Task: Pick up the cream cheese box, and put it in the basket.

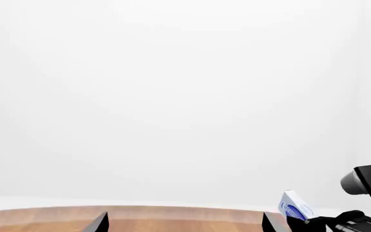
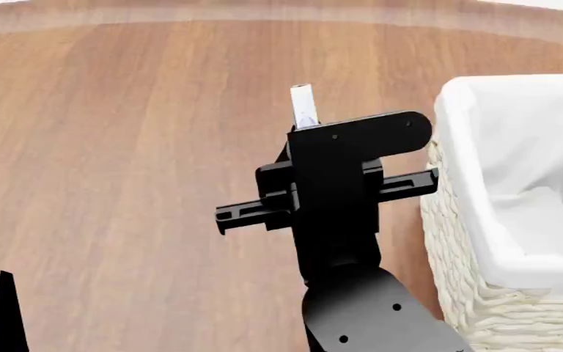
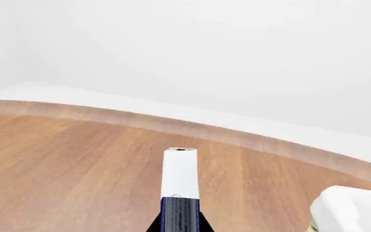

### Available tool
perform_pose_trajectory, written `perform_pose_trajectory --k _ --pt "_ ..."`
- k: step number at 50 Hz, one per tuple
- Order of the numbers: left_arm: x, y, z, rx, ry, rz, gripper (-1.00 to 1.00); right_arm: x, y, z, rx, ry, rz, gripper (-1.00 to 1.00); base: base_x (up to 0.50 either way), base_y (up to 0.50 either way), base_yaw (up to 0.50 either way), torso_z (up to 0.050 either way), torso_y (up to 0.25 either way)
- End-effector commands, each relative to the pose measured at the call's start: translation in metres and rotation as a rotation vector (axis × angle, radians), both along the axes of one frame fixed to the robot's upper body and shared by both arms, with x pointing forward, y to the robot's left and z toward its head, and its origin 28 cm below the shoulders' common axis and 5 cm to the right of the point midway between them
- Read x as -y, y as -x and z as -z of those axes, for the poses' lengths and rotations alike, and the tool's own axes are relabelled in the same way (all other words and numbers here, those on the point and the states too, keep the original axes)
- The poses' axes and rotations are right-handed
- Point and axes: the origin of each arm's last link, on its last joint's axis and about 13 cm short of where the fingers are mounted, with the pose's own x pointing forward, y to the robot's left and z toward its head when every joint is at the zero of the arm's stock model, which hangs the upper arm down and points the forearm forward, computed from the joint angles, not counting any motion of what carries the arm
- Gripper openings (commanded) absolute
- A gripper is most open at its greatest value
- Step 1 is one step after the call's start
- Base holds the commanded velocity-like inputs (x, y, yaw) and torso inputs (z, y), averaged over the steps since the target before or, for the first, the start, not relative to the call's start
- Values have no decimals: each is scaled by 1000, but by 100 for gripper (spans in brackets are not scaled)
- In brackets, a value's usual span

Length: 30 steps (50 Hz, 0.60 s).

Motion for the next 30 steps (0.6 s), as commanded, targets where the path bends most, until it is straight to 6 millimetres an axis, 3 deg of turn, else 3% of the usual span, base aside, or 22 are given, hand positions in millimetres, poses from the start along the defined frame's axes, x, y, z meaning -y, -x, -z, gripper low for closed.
perform_pose_trajectory --k 1,22,30 --pt "0 0 0 -3 -1 1 100 -3 14 -20 76 12 -23 -100 0 0 0 0 242" --pt "0 0 0 -2 -2 2 100 -2 37 -54 180 23 -51 -100 1 0 0 0 244" --pt "0 0 0 8 -5 -3 100 7 51 -82 253 30 -51 -100 2 0 0 0 148"
